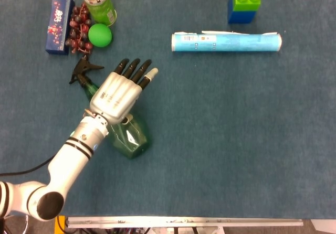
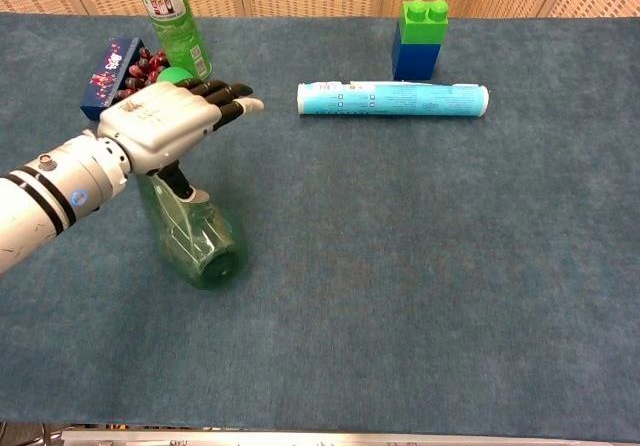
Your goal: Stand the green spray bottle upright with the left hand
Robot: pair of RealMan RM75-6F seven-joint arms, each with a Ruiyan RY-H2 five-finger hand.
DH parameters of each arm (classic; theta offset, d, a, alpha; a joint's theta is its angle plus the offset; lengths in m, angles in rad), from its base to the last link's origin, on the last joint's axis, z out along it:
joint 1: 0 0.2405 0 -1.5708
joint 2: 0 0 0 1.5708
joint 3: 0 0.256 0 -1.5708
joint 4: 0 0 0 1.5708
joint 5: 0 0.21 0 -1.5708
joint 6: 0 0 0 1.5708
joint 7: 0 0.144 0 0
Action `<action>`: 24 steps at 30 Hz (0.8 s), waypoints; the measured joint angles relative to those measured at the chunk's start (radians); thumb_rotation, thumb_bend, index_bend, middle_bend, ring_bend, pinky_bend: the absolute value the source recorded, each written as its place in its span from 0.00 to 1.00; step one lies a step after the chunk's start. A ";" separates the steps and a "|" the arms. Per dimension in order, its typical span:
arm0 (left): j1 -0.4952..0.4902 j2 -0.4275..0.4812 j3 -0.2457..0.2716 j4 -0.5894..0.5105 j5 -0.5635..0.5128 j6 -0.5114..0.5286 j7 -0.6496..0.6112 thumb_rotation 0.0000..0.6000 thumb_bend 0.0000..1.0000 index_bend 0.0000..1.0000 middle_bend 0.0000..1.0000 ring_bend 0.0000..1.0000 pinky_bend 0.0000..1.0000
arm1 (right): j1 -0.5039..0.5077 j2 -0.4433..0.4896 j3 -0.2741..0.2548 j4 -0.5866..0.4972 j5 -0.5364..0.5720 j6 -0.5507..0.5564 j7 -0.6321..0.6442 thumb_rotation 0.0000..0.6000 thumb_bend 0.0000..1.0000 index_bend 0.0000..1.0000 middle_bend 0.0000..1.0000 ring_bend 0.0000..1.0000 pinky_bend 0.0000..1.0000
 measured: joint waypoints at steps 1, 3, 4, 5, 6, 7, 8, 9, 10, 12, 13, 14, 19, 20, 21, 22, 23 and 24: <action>0.003 0.004 0.006 -0.006 0.006 0.004 0.002 1.00 0.03 0.00 0.00 0.00 0.09 | 0.000 0.000 0.000 0.000 0.000 0.000 0.000 1.00 0.10 0.48 0.34 0.25 0.36; 0.010 0.015 0.018 -0.019 0.020 0.016 0.005 1.00 0.03 0.00 0.00 0.00 0.09 | 0.000 0.000 0.000 0.001 0.001 -0.001 0.001 1.00 0.10 0.48 0.34 0.26 0.36; 0.013 0.019 0.022 -0.024 0.026 0.021 0.006 1.00 0.03 0.00 0.00 0.00 0.09 | 0.000 0.000 0.000 0.001 0.001 -0.002 0.001 1.00 0.10 0.48 0.34 0.26 0.36; 0.016 0.024 0.026 -0.029 0.031 0.026 0.007 1.00 0.03 0.00 0.00 0.00 0.09 | 0.000 0.000 0.001 0.001 0.001 -0.002 0.001 1.00 0.10 0.48 0.34 0.26 0.36; 0.021 0.031 0.031 -0.034 0.036 0.032 0.007 1.00 0.03 0.00 0.00 0.00 0.09 | 0.001 0.000 0.001 0.001 0.002 -0.003 0.001 1.00 0.10 0.48 0.34 0.25 0.36; 0.024 0.035 0.033 -0.038 0.040 0.036 0.008 1.00 0.03 0.00 0.00 0.00 0.09 | 0.001 0.000 0.001 0.001 0.002 -0.003 0.001 1.00 0.10 0.48 0.34 0.25 0.36; 0.026 0.040 0.036 -0.041 0.043 0.039 0.008 1.00 0.03 0.00 0.00 0.00 0.09 | 0.001 0.000 0.001 0.000 0.002 -0.004 0.001 1.00 0.10 0.48 0.34 0.25 0.36; 0.029 0.046 0.039 -0.044 0.045 0.043 0.009 1.00 0.03 0.00 0.00 0.00 0.09 | 0.001 0.000 0.001 0.000 0.002 -0.004 0.000 1.00 0.10 0.48 0.34 0.25 0.36; 0.032 0.050 0.041 -0.046 0.047 0.045 0.010 1.00 0.03 0.00 0.00 0.00 0.09 | 0.001 0.000 0.001 0.000 0.002 -0.005 0.000 1.00 0.10 0.48 0.34 0.26 0.36; 0.037 0.060 0.047 -0.050 0.050 0.050 0.011 1.00 0.03 0.00 0.00 0.00 0.09 | 0.002 0.000 0.001 -0.001 0.001 -0.006 -0.002 1.00 0.10 0.48 0.34 0.26 0.36; 0.040 0.064 0.049 -0.051 0.051 0.052 0.011 1.00 0.03 0.00 0.00 0.00 0.09 | 0.002 0.000 0.001 -0.001 0.002 -0.006 -0.002 1.00 0.10 0.48 0.34 0.26 0.36; 0.043 0.067 0.051 -0.052 0.051 0.054 0.010 1.00 0.03 0.00 0.00 0.00 0.09 | 0.002 0.000 0.001 -0.001 0.003 -0.007 -0.003 1.00 0.10 0.48 0.34 0.26 0.36; 0.050 0.079 0.046 -0.050 0.048 0.058 -0.003 1.00 0.03 0.00 0.00 0.00 0.09 | 0.004 -0.001 0.002 -0.002 0.004 -0.010 -0.006 1.00 0.10 0.48 0.34 0.26 0.36; 0.049 0.080 0.042 -0.050 0.047 0.058 -0.004 1.00 0.03 0.00 0.00 0.00 0.09 | 0.004 -0.001 0.002 -0.002 0.004 -0.010 -0.007 1.00 0.10 0.48 0.34 0.26 0.36; 0.047 0.080 0.035 -0.049 0.046 0.058 -0.007 1.00 0.03 0.00 0.00 0.00 0.09 | 0.004 -0.001 0.002 -0.003 0.004 -0.011 -0.008 1.00 0.10 0.48 0.34 0.26 0.36; 0.045 0.079 0.029 -0.048 0.044 0.058 -0.009 1.00 0.03 0.00 0.00 0.00 0.09 | 0.005 0.000 0.002 -0.003 0.004 -0.011 -0.008 1.00 0.10 0.48 0.34 0.26 0.36; 0.043 0.079 0.022 -0.047 0.042 0.057 -0.010 1.00 0.03 0.00 0.00 0.00 0.09 | 0.005 0.000 0.002 -0.004 0.005 -0.011 -0.009 1.00 0.10 0.48 0.34 0.26 0.36; 0.038 0.077 0.013 -0.045 0.037 0.054 -0.011 1.00 0.03 0.00 0.00 0.00 0.09 | 0.004 0.000 0.002 -0.004 0.005 -0.011 -0.009 1.00 0.10 0.48 0.34 0.26 0.36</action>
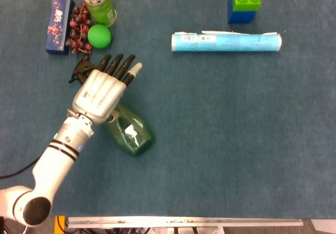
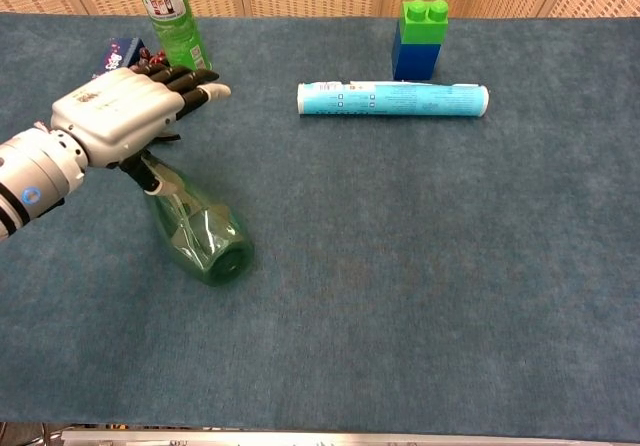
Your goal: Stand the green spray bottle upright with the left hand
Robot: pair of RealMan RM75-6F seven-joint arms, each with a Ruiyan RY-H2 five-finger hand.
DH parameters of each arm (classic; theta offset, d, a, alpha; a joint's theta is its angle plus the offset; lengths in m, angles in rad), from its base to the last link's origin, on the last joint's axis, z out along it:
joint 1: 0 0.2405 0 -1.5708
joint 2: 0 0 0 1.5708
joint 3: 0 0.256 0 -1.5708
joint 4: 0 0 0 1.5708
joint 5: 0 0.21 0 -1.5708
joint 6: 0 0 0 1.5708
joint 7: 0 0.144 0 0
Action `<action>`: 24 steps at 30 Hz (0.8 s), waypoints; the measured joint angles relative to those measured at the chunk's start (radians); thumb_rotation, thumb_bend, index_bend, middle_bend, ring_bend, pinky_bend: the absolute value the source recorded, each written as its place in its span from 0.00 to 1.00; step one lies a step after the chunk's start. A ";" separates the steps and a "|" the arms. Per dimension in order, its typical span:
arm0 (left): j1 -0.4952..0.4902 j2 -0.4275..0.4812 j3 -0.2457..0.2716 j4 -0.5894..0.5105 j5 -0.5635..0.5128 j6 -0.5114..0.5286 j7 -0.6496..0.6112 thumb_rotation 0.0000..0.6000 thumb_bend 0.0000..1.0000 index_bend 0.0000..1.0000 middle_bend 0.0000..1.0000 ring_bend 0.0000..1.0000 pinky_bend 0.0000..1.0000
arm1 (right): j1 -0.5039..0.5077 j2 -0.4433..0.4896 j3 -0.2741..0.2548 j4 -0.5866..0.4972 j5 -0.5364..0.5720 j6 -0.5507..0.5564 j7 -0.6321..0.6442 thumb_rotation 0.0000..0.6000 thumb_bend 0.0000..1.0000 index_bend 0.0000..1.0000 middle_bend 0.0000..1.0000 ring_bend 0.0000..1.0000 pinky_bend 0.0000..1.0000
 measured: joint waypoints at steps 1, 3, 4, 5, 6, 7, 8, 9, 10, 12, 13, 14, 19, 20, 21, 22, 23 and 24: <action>-0.005 -0.002 -0.007 0.002 -0.005 -0.003 0.000 1.00 0.03 0.00 0.00 0.00 0.09 | 0.000 0.000 0.000 0.000 0.000 0.000 0.000 1.00 0.10 0.48 0.34 0.26 0.36; -0.018 -0.010 -0.023 0.009 -0.020 -0.012 0.002 1.00 0.03 0.00 0.00 0.00 0.09 | 0.000 0.000 0.000 0.000 0.001 0.000 0.001 1.00 0.10 0.48 0.34 0.26 0.36; -0.024 -0.014 -0.029 0.013 -0.028 -0.017 0.005 1.00 0.03 0.00 0.00 0.00 0.09 | 0.000 0.000 0.000 0.000 0.001 0.000 0.001 1.00 0.10 0.48 0.34 0.25 0.36; -0.030 -0.019 -0.034 0.017 -0.036 -0.022 0.008 1.00 0.03 0.00 0.00 0.00 0.09 | 0.000 0.000 0.000 0.000 0.001 0.000 0.001 1.00 0.10 0.48 0.34 0.25 0.36; -0.039 -0.026 -0.039 0.023 -0.047 -0.029 0.014 1.00 0.03 0.00 0.00 0.00 0.09 | -0.001 0.000 0.000 0.001 0.001 0.000 0.002 1.00 0.10 0.48 0.34 0.26 0.36; -0.045 -0.031 -0.043 0.028 -0.055 -0.034 0.020 1.00 0.03 0.00 0.00 0.00 0.09 | 0.000 0.000 0.001 0.001 0.001 0.000 0.002 1.00 0.10 0.48 0.34 0.26 0.36; -0.052 -0.037 -0.046 0.033 -0.064 -0.040 0.026 1.00 0.03 0.00 0.00 0.00 0.09 | 0.000 0.000 0.001 0.002 0.001 0.000 0.003 1.00 0.10 0.48 0.34 0.26 0.36; -0.062 -0.046 -0.050 0.040 -0.076 -0.047 0.035 1.00 0.03 0.00 0.00 0.00 0.09 | 0.000 0.001 0.001 0.002 0.001 -0.001 0.004 1.00 0.10 0.48 0.34 0.25 0.36; -0.069 -0.053 -0.053 0.046 -0.085 -0.052 0.041 1.00 0.03 0.00 0.00 0.00 0.09 | 0.000 0.001 0.001 0.003 0.002 -0.001 0.005 1.00 0.10 0.48 0.34 0.26 0.36; -0.085 -0.069 -0.059 0.061 -0.105 -0.063 0.054 1.00 0.03 0.00 0.00 0.00 0.09 | 0.000 0.001 0.002 0.003 0.004 -0.002 0.006 1.00 0.10 0.48 0.34 0.25 0.36; -0.092 -0.076 -0.062 0.068 -0.114 -0.067 0.058 1.00 0.03 0.00 0.00 0.00 0.09 | -0.001 0.001 0.002 0.004 0.004 -0.002 0.007 1.00 0.10 0.48 0.34 0.25 0.36; -0.098 -0.082 -0.065 0.075 -0.122 -0.071 0.062 1.00 0.03 0.00 0.00 0.00 0.09 | -0.001 0.001 0.002 0.004 0.004 -0.002 0.008 1.00 0.10 0.48 0.34 0.25 0.36; -0.132 -0.115 -0.076 0.104 -0.165 -0.086 0.082 1.00 0.03 0.00 0.00 0.00 0.09 | -0.003 0.002 0.003 0.006 0.005 0.001 0.014 1.00 0.10 0.48 0.34 0.26 0.36; -0.135 -0.118 -0.076 0.106 -0.169 -0.086 0.083 1.00 0.03 0.00 0.00 0.00 0.09 | -0.003 0.002 0.003 0.006 0.006 0.000 0.015 1.00 0.10 0.48 0.34 0.26 0.36; -0.138 -0.121 -0.075 0.107 -0.174 -0.087 0.085 1.00 0.03 0.00 0.00 0.00 0.09 | -0.003 0.002 0.003 0.007 0.006 0.000 0.015 1.00 0.10 0.48 0.34 0.26 0.36; -0.140 -0.124 -0.073 0.109 -0.177 -0.087 0.085 1.00 0.03 0.00 0.00 0.00 0.09 | -0.003 0.002 0.003 0.007 0.005 0.000 0.015 1.00 0.10 0.48 0.34 0.25 0.36; -0.142 -0.126 -0.070 0.110 -0.179 -0.087 0.086 1.00 0.03 0.00 0.00 0.00 0.09 | -0.002 0.002 0.003 0.007 0.005 0.000 0.014 1.00 0.10 0.48 0.34 0.25 0.36; -0.144 -0.128 -0.067 0.110 -0.181 -0.087 0.088 1.00 0.03 0.00 0.00 0.00 0.09 | -0.002 0.002 0.003 0.006 0.005 -0.001 0.013 1.00 0.10 0.48 0.34 0.26 0.36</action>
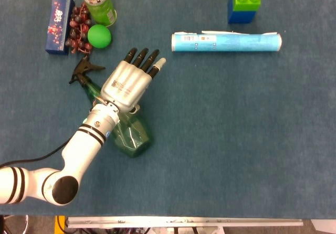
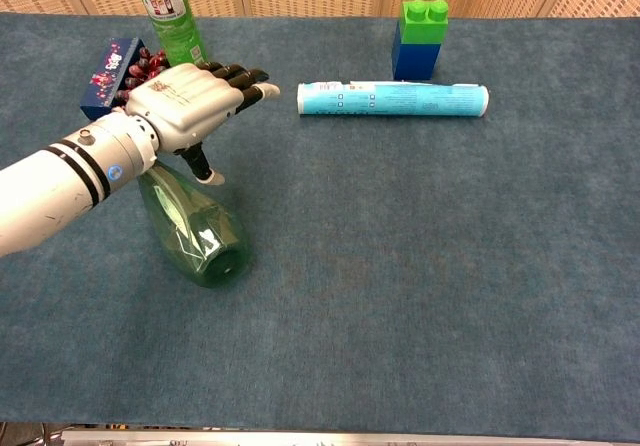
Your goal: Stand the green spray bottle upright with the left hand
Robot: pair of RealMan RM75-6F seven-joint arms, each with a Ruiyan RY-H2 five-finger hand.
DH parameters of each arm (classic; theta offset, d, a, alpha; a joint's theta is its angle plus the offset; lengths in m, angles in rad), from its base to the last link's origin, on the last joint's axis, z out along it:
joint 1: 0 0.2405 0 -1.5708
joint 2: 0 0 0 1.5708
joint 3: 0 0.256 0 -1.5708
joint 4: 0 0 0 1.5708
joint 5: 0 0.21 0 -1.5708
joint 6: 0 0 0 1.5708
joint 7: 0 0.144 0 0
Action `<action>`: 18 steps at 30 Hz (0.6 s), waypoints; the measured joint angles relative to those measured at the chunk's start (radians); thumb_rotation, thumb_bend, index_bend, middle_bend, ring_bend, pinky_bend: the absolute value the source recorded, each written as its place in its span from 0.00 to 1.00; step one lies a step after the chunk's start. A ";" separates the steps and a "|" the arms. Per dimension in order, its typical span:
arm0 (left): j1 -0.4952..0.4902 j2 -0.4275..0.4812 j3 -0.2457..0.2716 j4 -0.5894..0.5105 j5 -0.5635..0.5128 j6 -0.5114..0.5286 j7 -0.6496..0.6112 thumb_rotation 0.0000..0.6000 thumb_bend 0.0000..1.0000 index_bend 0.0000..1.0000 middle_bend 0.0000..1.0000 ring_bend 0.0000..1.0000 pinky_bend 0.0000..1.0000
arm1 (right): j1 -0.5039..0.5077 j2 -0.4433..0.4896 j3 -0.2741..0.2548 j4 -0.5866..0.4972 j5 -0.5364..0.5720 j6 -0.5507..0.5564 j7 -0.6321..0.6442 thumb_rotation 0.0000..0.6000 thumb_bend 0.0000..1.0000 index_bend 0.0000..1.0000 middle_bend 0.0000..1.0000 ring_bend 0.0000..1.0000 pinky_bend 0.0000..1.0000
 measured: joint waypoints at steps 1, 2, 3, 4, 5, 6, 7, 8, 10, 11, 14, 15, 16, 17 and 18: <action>-0.002 -0.001 0.003 0.000 -0.001 0.000 0.001 1.00 0.03 0.00 0.00 0.00 0.09 | 0.000 0.000 0.000 0.000 0.000 0.000 -0.001 1.00 0.10 0.48 0.34 0.26 0.36; -0.003 -0.002 0.006 -0.001 -0.001 0.000 0.002 1.00 0.03 0.00 0.00 0.00 0.09 | 0.000 0.000 0.000 -0.001 0.000 0.000 0.000 1.00 0.10 0.48 0.34 0.26 0.36; -0.004 -0.003 0.011 -0.003 -0.001 0.001 0.004 1.00 0.03 0.00 0.00 0.00 0.09 | 0.000 0.000 0.001 -0.001 0.001 0.000 0.000 1.00 0.10 0.48 0.34 0.25 0.36; -0.005 -0.003 0.015 -0.006 0.000 0.002 0.005 1.00 0.03 0.00 0.00 0.00 0.09 | 0.000 0.000 0.001 -0.001 0.002 0.000 0.000 1.00 0.10 0.48 0.34 0.25 0.36; -0.005 -0.002 0.019 -0.009 0.002 0.004 0.007 1.00 0.03 0.00 0.00 0.00 0.09 | 0.000 0.000 0.001 -0.001 0.003 0.000 0.000 1.00 0.10 0.48 0.34 0.25 0.36; -0.005 0.000 0.024 -0.014 0.006 0.007 0.009 1.00 0.03 0.00 0.00 0.00 0.09 | -0.001 0.000 0.002 -0.001 0.003 0.000 0.001 1.00 0.10 0.48 0.34 0.25 0.36; -0.005 0.001 0.029 -0.018 0.008 0.010 0.011 1.00 0.03 0.00 0.00 0.00 0.09 | -0.001 0.000 0.002 -0.001 0.003 0.000 0.002 1.00 0.10 0.48 0.34 0.25 0.36; -0.004 0.003 0.034 -0.022 0.011 0.014 0.013 1.00 0.03 0.00 0.00 0.00 0.09 | -0.001 0.000 0.002 -0.001 0.003 0.000 0.002 1.00 0.10 0.48 0.34 0.25 0.36; -0.001 0.010 0.046 -0.033 0.017 0.023 0.017 1.00 0.03 0.00 0.00 0.00 0.09 | -0.001 0.001 0.002 0.000 0.003 0.000 0.003 1.00 0.10 0.48 0.34 0.26 0.36; 0.001 0.014 0.051 -0.038 0.020 0.026 0.019 1.00 0.03 0.00 0.00 0.00 0.09 | -0.001 0.001 0.002 0.000 0.003 0.000 0.004 1.00 0.10 0.48 0.34 0.26 0.36; 0.009 0.029 0.071 -0.054 0.035 0.041 0.024 1.00 0.03 0.00 0.00 0.00 0.09 | -0.002 0.001 0.002 0.000 0.004 0.001 0.006 1.00 0.10 0.48 0.34 0.26 0.36; 0.014 0.036 0.078 -0.062 0.041 0.047 0.026 1.00 0.03 0.00 0.00 0.00 0.09 | -0.002 0.001 0.002 0.001 0.004 0.002 0.007 1.00 0.10 0.48 0.34 0.26 0.36; 0.017 0.041 0.084 -0.067 0.046 0.051 0.027 1.00 0.03 0.00 0.00 0.00 0.09 | -0.002 0.000 0.003 0.001 0.004 0.002 0.007 1.00 0.10 0.48 0.34 0.26 0.36; 0.020 0.047 0.089 -0.072 0.051 0.056 0.028 1.00 0.03 0.00 0.00 0.00 0.09 | -0.002 0.000 0.003 0.001 0.004 0.002 0.006 1.00 0.10 0.48 0.34 0.26 0.36; 0.024 0.053 0.096 -0.079 0.057 0.061 0.029 1.00 0.03 0.00 0.00 0.00 0.09 | -0.002 0.000 0.002 0.001 0.004 0.001 0.006 1.00 0.10 0.48 0.34 0.26 0.36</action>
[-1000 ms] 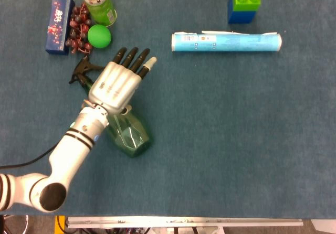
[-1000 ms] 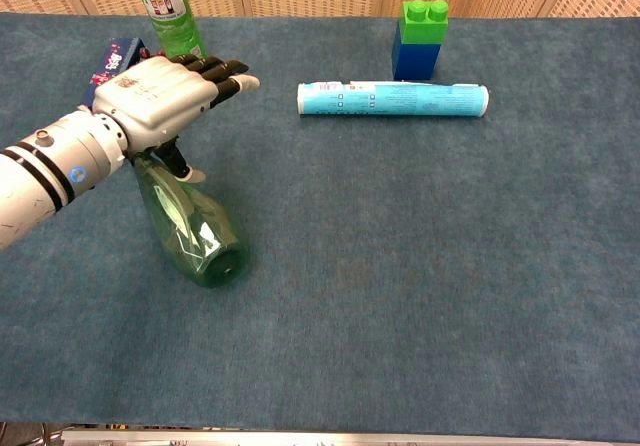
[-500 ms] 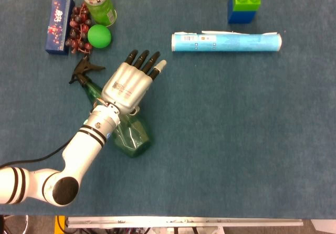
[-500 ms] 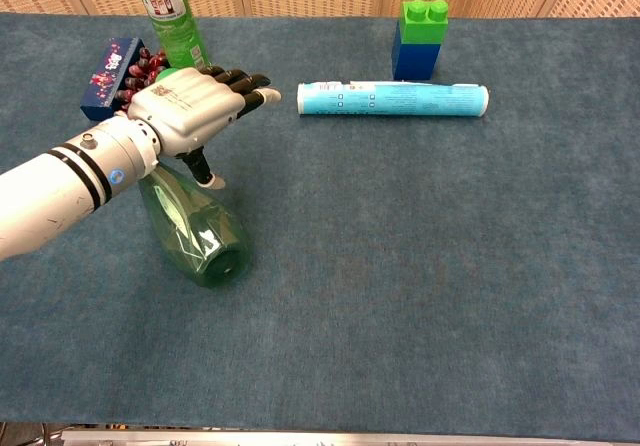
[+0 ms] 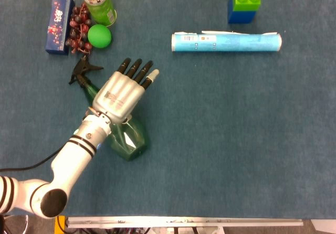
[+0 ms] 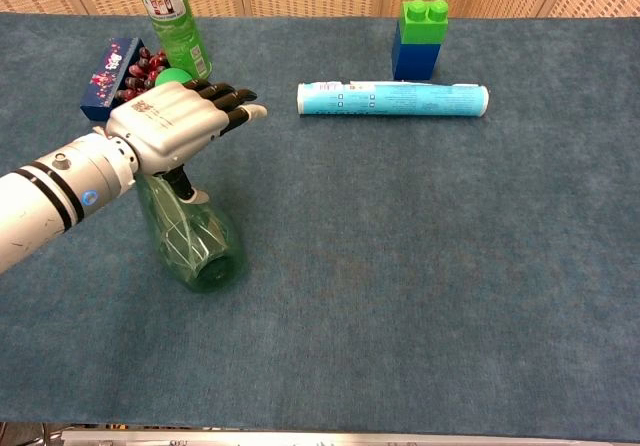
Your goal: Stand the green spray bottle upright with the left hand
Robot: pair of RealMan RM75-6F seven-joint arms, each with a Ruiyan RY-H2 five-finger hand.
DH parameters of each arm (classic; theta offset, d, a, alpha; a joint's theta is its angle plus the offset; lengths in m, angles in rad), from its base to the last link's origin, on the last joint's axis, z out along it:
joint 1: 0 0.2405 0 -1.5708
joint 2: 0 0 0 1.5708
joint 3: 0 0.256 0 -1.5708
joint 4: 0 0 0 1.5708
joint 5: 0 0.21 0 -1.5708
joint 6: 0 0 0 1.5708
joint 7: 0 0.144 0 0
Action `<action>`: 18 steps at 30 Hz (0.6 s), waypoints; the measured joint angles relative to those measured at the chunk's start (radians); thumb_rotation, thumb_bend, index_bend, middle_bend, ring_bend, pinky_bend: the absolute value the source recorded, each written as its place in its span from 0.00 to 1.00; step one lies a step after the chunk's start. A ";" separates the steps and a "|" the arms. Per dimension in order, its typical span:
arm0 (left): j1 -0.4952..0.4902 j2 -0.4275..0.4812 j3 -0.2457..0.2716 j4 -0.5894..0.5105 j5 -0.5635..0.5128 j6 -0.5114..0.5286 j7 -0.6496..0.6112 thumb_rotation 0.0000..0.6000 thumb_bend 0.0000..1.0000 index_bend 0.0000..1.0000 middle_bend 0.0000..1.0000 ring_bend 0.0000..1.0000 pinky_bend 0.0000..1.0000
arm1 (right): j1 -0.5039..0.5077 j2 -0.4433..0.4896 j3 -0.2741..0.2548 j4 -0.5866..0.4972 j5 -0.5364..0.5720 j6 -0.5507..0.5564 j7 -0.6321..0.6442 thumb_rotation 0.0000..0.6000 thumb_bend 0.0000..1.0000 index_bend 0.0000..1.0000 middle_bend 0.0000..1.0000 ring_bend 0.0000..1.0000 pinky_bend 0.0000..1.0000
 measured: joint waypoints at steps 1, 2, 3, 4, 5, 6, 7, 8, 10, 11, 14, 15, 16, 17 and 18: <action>0.003 0.005 0.005 -0.005 0.005 0.004 0.001 1.00 0.03 0.00 0.00 0.00 0.09 | 0.000 0.000 0.000 0.000 0.000 0.000 -0.001 1.00 0.10 0.48 0.34 0.26 0.36; 0.006 0.009 0.009 -0.010 0.010 0.007 0.001 1.00 0.03 0.00 0.00 0.00 0.09 | 0.000 0.000 0.000 -0.001 0.000 -0.001 -0.001 1.00 0.10 0.48 0.34 0.25 0.36; 0.010 0.015 0.014 -0.015 0.017 0.012 0.002 1.00 0.03 0.00 0.00 0.00 0.09 | 0.000 -0.001 0.000 -0.001 0.000 -0.001 -0.002 1.00 0.10 0.48 0.34 0.26 0.36; 0.013 0.020 0.019 -0.020 0.023 0.016 0.002 1.00 0.03 0.00 0.00 0.00 0.09 | 0.000 -0.001 0.000 -0.001 0.000 -0.001 -0.003 1.00 0.10 0.48 0.34 0.26 0.36; 0.016 0.025 0.023 -0.025 0.028 0.020 0.002 1.00 0.03 0.00 0.00 0.00 0.09 | 0.000 -0.001 0.000 -0.001 0.000 -0.001 -0.004 1.00 0.10 0.48 0.34 0.26 0.36; 0.020 0.031 0.027 -0.030 0.034 0.024 0.003 1.00 0.03 0.00 0.00 0.00 0.09 | 0.000 -0.002 0.000 -0.001 0.001 -0.001 -0.004 1.00 0.10 0.48 0.34 0.26 0.36; 0.023 0.036 0.029 -0.034 0.038 0.027 0.003 1.00 0.03 0.00 0.00 0.00 0.09 | 0.000 -0.002 0.000 -0.001 0.002 -0.001 -0.005 1.00 0.10 0.48 0.34 0.26 0.36; 0.026 0.040 0.031 -0.036 0.041 0.029 0.002 1.00 0.03 0.00 0.00 0.00 0.09 | 0.000 -0.002 0.000 -0.001 0.002 -0.002 -0.006 1.00 0.10 0.48 0.34 0.25 0.36; 0.032 0.049 0.036 -0.041 0.046 0.033 0.001 1.00 0.03 0.00 0.00 0.00 0.09 | 0.001 -0.002 0.000 -0.002 0.002 -0.002 -0.007 1.00 0.10 0.48 0.34 0.25 0.36; 0.034 0.051 0.038 -0.041 0.047 0.033 0.001 1.00 0.03 0.00 0.00 0.00 0.09 | 0.001 -0.002 0.000 -0.002 0.002 -0.003 -0.008 1.00 0.10 0.48 0.34 0.26 0.36; 0.039 0.058 0.041 -0.041 0.050 0.034 -0.004 1.00 0.03 0.00 0.00 0.00 0.09 | 0.001 -0.002 0.000 -0.003 0.002 -0.003 -0.009 1.00 0.10 0.48 0.34 0.25 0.36; 0.041 0.059 0.041 -0.040 0.052 0.033 -0.007 1.00 0.03 0.00 0.00 0.00 0.09 | 0.001 -0.002 0.000 -0.003 0.003 -0.003 -0.009 1.00 0.10 0.48 0.34 0.25 0.36; 0.042 0.060 0.042 -0.040 0.054 0.033 -0.010 1.00 0.03 0.00 0.00 0.00 0.09 | 0.001 -0.002 0.000 -0.003 0.003 -0.003 -0.008 1.00 0.10 0.48 0.34 0.26 0.36; 0.044 0.062 0.042 -0.039 0.057 0.033 -0.014 1.00 0.03 0.00 0.00 0.00 0.09 | 0.001 -0.002 0.001 -0.003 0.004 -0.004 -0.007 1.00 0.10 0.48 0.34 0.26 0.36; 0.047 0.063 0.042 -0.038 0.061 0.034 -0.019 1.00 0.03 0.00 0.00 0.00 0.09 | 0.001 -0.002 0.001 -0.002 0.005 -0.004 -0.007 1.00 0.10 0.48 0.34 0.26 0.36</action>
